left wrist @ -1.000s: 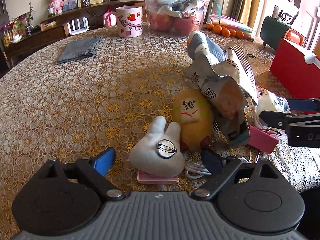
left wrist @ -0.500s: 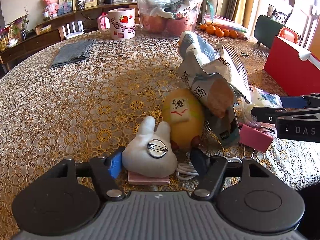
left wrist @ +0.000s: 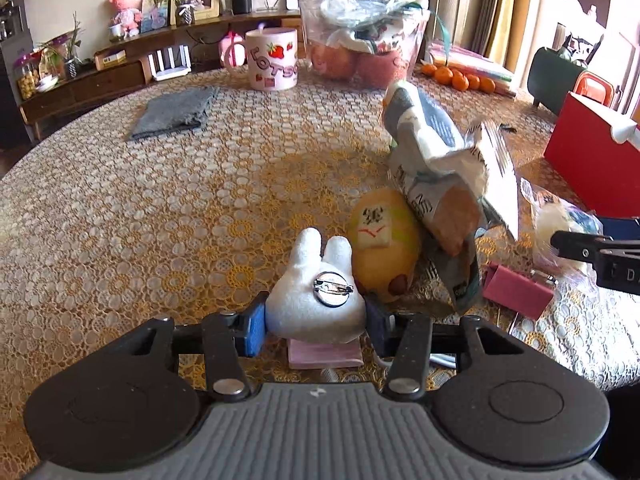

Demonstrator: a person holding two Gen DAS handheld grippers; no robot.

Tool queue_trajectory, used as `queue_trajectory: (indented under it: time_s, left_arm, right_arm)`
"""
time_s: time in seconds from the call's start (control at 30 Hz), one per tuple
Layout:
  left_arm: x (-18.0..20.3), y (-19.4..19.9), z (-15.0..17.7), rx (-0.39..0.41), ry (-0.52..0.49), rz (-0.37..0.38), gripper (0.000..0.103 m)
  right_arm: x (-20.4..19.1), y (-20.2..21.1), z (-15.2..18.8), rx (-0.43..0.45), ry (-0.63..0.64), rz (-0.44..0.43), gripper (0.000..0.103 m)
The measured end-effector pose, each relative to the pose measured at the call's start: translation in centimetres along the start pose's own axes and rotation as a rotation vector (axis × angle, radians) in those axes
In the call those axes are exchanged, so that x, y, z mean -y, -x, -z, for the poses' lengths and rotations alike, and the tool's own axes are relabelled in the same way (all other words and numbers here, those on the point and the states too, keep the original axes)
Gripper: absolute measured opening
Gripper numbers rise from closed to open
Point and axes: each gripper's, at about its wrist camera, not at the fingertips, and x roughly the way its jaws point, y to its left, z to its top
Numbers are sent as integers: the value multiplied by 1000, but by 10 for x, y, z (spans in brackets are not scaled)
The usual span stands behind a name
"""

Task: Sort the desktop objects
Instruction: 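Grasp the white plush bunny with the left gripper while the right gripper grasps the blueberry bun package, then carry the bunny and the bun package with both grippers over the red shoebox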

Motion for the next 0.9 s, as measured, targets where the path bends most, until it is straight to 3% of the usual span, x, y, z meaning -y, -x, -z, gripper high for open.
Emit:
queue_trajectory:
  time_s: [0.37, 0.9]
  left_arm:
    - [16, 36, -19, 58, -12, 30, 49]
    - [92, 78, -44, 108, -132, 154, 49]
  right_arm:
    - [12, 31, -2, 49, -24, -3, 59]
    - [52, 102, -12, 124, -63, -15, 59]
